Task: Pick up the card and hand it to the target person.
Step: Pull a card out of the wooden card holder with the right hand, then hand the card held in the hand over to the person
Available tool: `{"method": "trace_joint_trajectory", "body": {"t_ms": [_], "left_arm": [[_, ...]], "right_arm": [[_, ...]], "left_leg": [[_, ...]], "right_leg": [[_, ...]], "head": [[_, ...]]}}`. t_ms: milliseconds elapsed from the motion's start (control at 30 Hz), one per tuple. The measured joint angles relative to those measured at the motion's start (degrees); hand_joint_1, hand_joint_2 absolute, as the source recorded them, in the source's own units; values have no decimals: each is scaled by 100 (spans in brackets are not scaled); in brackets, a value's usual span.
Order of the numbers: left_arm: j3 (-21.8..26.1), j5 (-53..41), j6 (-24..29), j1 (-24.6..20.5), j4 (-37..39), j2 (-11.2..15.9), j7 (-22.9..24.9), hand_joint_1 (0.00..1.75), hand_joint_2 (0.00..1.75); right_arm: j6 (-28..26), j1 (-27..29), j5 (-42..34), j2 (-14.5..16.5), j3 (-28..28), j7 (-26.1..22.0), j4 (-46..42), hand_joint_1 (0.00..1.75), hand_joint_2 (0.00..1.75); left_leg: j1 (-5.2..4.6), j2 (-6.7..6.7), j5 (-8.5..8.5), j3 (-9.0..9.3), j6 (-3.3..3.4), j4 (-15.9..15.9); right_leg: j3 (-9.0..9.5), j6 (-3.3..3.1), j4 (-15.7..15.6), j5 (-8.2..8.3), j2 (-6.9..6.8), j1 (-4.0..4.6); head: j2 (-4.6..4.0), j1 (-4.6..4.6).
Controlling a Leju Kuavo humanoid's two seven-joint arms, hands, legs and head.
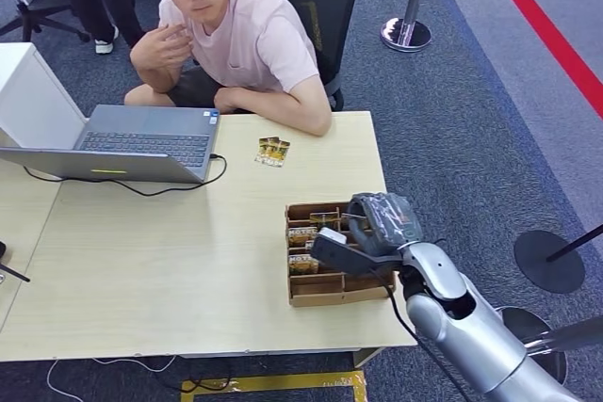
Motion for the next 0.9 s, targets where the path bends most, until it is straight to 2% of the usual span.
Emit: {"method": "trace_joint_trajectory", "body": {"t_ms": [333, 633, 900], "left_arm": [[57, 77, 35, -1, 0, 5, 52, 0, 175], [98, 70, 61, -10, 0, 6, 91, 0, 175], [98, 70, 61, -15, 0, 7, 101, 0, 175]], "right_arm": [[-956, 7, -267, -7, -561, -806, -873, 161, 175], [-1573, 9, -367, 186, -843, -1309, -1226, 161, 175], [-1675, 8, -368, 340, -854, -1421, -1229, 161, 175]], "left_leg": [[0, 0, 0, 1, 0, 0], [0, 0, 0, 1, 0, 0], [0, 0, 1, 1, 0, 0]], "right_leg": [[1, 0, 0, 1, 1, 0], [1, 0, 0, 1, 2, 0], [1, 0, 0, 1, 1, 0]], "head": [[0, 1], [0, 0], [0, 0]]}}
